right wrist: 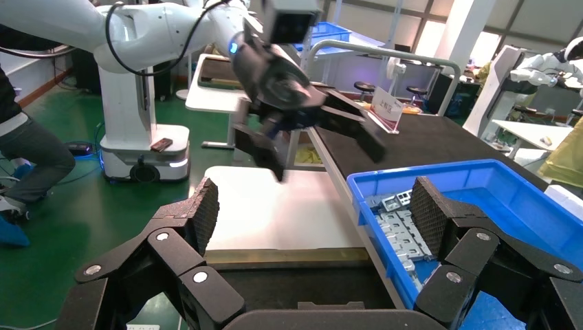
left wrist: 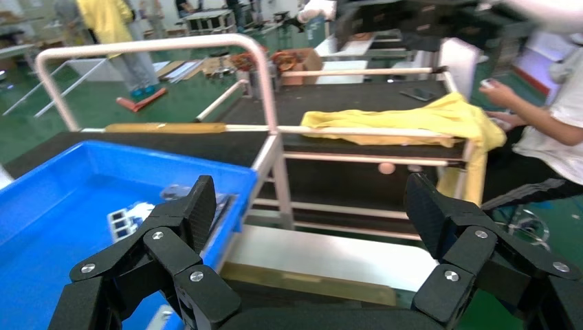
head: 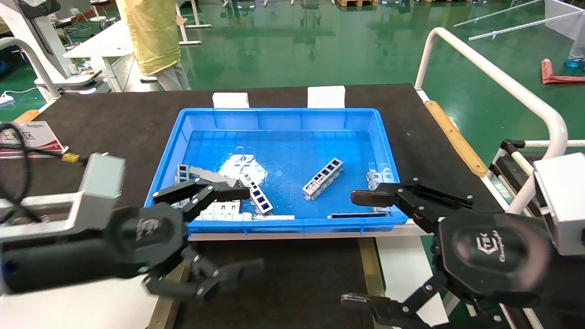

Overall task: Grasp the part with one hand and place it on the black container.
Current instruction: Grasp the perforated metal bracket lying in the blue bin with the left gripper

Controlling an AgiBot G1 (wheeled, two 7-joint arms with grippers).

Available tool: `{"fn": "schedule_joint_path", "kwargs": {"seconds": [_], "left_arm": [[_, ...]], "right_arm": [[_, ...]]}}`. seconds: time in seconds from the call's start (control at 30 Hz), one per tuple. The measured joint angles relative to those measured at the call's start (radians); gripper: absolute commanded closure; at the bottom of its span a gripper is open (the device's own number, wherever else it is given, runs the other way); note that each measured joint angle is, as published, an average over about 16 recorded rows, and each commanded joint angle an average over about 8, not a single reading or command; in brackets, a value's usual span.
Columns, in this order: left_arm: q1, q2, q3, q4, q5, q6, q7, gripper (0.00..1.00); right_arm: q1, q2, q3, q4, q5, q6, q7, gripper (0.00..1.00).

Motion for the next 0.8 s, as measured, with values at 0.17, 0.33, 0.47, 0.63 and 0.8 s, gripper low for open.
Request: {"fn": "schedule_joint_path", "kwargs": {"seconds": [0.17, 0.33, 0.47, 0.63, 0.8], "left_arm": [[-0.052, 0.067, 0.038, 0.069, 0.074, -0.034, 0.014, 0.00], [-0.117, 0.146, 0.078, 0.161, 0.151, -0.069, 0.039, 0.00], [-0.174, 0.216, 0.108, 0.253, 0.209, -0.098, 0.065, 0.00], [-0.246, 0.311, 0.145, 0.389, 0.276, -0.138, 0.108, 0.00], [-0.312, 0.411, 0.177, 0.545, 0.338, -0.193, 0.164, 0.00]], "right_arm": [[0.000, 0.000, 0.000, 0.000, 0.000, 0.000, 0.000, 0.00], [0.000, 0.000, 0.000, 0.000, 0.000, 0.000, 0.000, 0.00], [0.000, 0.000, -0.001, 0.000, 0.000, 0.000, 0.000, 0.00], [0.000, 0.000, -0.001, 0.000, 0.000, 0.000, 0.000, 0.00], [0.000, 0.000, -0.001, 0.000, 0.001, 0.000, 0.000, 0.00]]}}
